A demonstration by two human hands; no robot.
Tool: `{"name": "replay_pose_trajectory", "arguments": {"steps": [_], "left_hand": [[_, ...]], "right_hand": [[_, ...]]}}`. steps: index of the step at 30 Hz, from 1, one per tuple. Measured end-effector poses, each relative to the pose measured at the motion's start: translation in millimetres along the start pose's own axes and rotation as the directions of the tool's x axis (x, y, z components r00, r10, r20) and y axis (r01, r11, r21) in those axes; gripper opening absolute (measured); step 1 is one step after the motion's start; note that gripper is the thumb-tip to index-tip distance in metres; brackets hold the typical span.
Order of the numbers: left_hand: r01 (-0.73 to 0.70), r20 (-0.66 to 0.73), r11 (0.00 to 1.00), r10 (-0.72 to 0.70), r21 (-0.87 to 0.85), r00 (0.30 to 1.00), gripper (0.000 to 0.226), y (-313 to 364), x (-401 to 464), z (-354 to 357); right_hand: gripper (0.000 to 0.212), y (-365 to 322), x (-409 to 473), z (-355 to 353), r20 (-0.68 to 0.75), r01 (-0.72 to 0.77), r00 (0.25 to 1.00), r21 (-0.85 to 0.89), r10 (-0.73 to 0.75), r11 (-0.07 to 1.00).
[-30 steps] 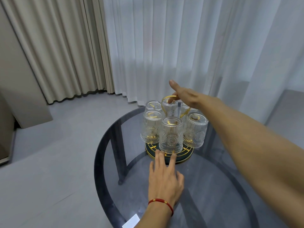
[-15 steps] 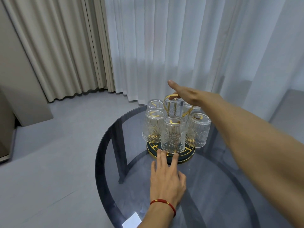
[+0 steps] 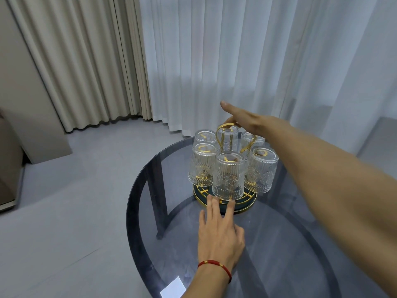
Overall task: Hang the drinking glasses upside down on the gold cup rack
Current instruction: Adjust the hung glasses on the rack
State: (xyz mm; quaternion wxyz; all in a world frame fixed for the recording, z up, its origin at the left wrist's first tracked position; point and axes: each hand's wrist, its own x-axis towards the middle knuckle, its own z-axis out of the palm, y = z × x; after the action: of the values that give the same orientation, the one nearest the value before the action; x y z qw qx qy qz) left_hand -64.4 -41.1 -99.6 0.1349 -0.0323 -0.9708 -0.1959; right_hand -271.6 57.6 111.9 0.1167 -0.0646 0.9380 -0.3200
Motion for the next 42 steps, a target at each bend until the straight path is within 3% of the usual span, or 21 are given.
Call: {"name": "replay_pose_trajectory", "arguments": {"steps": [36, 42], "left_hand": [[0.009, 0.006, 1.000, -0.009, 0.012, 1.000, 0.059, -0.3, 1.8, 2.9], [0.005, 0.005, 1.000, -0.005, 0.011, 1.000, 0.059, 0.3, 1.0, 2.0]], "right_hand": [[0.109, 4.2, -11.1, 3.3, -0.019, 0.132, 0.991, -0.044, -0.133, 0.990], [0.083, -4.4, -21.3, 3.2, -0.135, 0.336, 0.932, -0.022, -0.336, 0.942]]}}
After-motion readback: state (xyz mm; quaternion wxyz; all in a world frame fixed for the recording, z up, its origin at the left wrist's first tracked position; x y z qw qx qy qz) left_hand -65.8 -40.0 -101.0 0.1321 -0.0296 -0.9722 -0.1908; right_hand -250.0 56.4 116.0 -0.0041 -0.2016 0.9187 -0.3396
